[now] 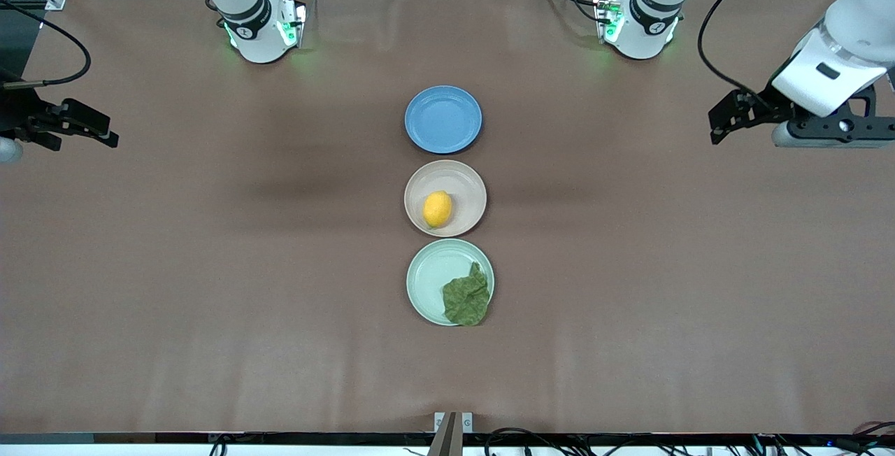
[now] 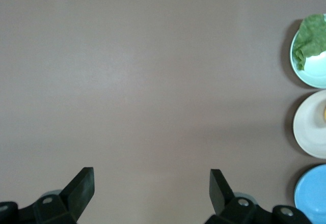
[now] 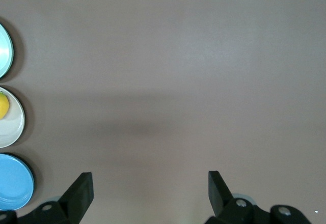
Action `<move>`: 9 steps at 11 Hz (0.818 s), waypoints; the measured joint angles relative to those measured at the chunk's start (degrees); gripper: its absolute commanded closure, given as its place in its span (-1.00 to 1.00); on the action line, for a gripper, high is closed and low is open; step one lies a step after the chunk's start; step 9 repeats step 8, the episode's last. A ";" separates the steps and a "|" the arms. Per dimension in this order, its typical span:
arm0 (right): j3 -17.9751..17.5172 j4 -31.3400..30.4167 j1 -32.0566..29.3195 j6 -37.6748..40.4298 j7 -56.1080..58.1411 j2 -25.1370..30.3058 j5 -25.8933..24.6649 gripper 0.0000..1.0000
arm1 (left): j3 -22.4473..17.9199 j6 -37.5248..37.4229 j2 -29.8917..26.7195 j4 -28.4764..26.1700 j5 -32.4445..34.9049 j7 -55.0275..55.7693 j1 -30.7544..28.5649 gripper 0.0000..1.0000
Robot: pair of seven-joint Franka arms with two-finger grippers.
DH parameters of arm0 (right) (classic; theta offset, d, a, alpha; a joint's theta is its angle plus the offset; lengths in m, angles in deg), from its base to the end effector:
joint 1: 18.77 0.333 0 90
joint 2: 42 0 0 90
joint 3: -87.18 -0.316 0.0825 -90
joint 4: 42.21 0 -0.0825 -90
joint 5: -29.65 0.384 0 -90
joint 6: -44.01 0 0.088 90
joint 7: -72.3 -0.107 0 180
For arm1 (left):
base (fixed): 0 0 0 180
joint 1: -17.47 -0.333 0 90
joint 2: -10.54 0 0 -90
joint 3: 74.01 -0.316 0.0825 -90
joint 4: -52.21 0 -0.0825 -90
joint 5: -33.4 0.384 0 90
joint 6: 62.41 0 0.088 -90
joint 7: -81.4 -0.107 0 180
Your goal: Place lemon and lettuce in plates
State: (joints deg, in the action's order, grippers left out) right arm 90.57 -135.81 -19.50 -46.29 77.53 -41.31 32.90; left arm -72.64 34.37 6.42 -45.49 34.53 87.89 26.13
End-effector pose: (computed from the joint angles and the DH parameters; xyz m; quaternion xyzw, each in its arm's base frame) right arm 0.5484 -0.0336 0.6021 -0.9993 -0.0089 0.0204 0.0305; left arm 0.5338 -0.0929 0.6106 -0.9990 0.0318 -0.0292 0.0066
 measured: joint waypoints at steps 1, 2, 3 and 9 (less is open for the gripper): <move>0.00 -0.10 0.14 0.18 0.00 0.00 0.00 -1.00 | 0.00 -1.60 -0.01 1.28 0.00 -0.72 0.01 -1.00; 0.00 -0.13 0.22 0.34 0.00 0.00 -0.06 -1.00 | 0.00 -2.29 -0.01 1.92 0.00 -0.88 0.02 -1.00; 0.01 -0.13 0.23 0.36 0.02 0.00 -0.42 -1.00 | 0.00 -2.40 0.00 2.07 0.00 -0.90 0.03 -1.00; 0.02 -0.08 0.63 0.24 0.12 0.61 -1.54 -1.00 | -0.03 -2.43 0.00 2.51 0.00 -0.91 0.00 -1.00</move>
